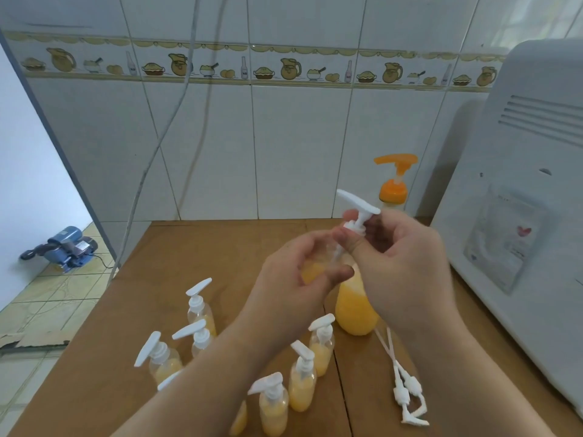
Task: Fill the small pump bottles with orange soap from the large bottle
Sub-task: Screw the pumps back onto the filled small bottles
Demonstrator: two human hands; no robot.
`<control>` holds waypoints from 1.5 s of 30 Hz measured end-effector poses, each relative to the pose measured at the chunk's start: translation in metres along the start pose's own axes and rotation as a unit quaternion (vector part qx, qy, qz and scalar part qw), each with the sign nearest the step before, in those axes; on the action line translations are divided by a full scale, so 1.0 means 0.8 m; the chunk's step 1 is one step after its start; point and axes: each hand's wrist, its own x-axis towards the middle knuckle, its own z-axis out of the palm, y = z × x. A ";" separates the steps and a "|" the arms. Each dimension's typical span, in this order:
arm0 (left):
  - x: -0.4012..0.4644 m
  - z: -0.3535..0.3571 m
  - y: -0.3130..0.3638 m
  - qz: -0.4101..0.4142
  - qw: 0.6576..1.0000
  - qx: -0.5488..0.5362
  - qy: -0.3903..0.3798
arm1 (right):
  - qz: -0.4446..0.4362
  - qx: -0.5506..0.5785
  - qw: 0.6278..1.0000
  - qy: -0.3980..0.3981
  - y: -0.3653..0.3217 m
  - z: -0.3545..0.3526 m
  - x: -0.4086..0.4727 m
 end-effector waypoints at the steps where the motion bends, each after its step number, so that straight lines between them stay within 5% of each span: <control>1: 0.004 -0.008 -0.002 -0.011 1.000 0.000 -0.015 | -0.009 0.001 1.000 0.015 -0.004 -0.009 0.000; 6: 0.051 -0.049 -0.058 -0.201 0.972 0.118 0.039 | 0.055 -0.029 0.996 0.065 0.012 -0.057 -0.007; 9: 0.067 -0.046 -0.099 -0.306 0.917 0.244 -0.073 | 0.130 -0.071 0.989 0.017 0.048 -0.056 -0.025; 14: 0.078 -0.015 -0.128 -0.338 0.859 0.316 -0.220 | 0.198 -0.095 0.973 -0.071 0.110 -0.026 -0.067; 25: 0.083 0.012 -0.177 -0.409 0.878 0.154 -0.195 | 0.227 -0.126 0.928 -0.268 0.164 -0.018 -0.065; 29: 0.083 0.013 -0.188 -0.400 0.870 0.195 -0.211 | 0.246 -0.227 0.934 -0.124 0.163 -0.050 -0.051; 35: 0.086 0.009 -0.195 -0.423 0.863 0.163 -0.223 | 0.338 -0.461 0.786 -0.237 0.188 -0.038 -0.090; 45: 0.076 0.011 -0.206 -0.471 0.860 0.064 -0.185 | 0.299 -0.453 0.825 -0.160 0.226 -0.022 -0.126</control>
